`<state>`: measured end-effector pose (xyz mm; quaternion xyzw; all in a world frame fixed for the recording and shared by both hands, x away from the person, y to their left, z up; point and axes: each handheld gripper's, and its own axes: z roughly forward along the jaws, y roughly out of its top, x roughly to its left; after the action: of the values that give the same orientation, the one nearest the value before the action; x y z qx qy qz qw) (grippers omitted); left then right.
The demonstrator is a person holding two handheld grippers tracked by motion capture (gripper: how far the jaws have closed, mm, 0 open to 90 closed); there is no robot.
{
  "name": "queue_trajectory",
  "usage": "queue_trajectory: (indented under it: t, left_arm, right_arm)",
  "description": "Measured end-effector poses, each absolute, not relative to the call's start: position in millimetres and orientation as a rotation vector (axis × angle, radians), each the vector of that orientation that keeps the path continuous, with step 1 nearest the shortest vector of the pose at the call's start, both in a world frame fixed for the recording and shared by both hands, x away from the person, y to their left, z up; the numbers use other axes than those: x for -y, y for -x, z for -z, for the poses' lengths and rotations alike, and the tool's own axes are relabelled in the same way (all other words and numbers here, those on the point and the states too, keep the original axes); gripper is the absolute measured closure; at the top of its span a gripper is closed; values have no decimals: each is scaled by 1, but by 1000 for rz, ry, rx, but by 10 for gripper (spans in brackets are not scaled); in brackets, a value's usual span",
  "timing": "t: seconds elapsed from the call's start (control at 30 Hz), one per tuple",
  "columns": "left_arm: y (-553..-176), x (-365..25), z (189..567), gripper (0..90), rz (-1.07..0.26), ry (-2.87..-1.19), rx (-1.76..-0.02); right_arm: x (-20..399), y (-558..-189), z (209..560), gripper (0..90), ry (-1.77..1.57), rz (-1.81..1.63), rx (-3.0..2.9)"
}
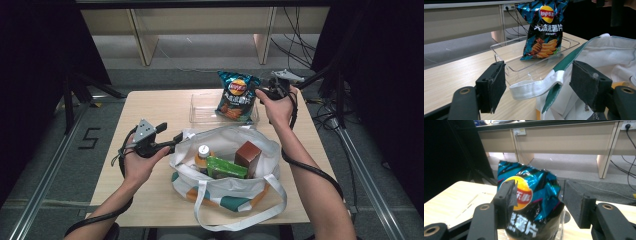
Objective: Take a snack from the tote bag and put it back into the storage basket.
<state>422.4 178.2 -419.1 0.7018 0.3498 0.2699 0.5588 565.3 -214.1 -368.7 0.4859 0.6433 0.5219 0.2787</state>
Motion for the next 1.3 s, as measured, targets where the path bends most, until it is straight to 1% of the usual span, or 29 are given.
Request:
queue_trajectory:
  t: [0.07, 0.5, 0.77, 0.87, 0.97, 1.1, 1.17, 1.3]
  left_arm:
    - [-422, -178, 419, 275, -638, -1656, -824]
    - [-422, -177, 420, 275, -624, -1648, -831]
    - [-422, -178, 419, 275, -640, -1659, -825]
    - [-422, -179, 419, 274, -647, -1661, -819]
    - [-422, -180, 419, 274, -652, -1666, -815]
    - [-422, -180, 419, 273, -651, -1668, -816]
    - [-422, -179, 419, 273, -648, -1665, -820]
    - [-422, -179, 420, 273, -647, -1665, -826]
  right_arm:
    - [214, -561, 369, 462, -1300, -1387, -1747]
    - [220, -536, 368, 472, -1271, -1420, -1800]
    - [224, -515, 362, 481, -1274, -1451, -1823]
    - [227, -512, 361, 481, -1228, -1440, -1836]
    - [227, -506, 360, 482, -1252, -1451, -1837]
    - [229, -500, 363, 488, -1196, -1446, -1866]
    - [228, -495, 364, 490, -1242, -1453, -1871]
    - [229, -490, 366, 490, -1205, -1478, -1881]
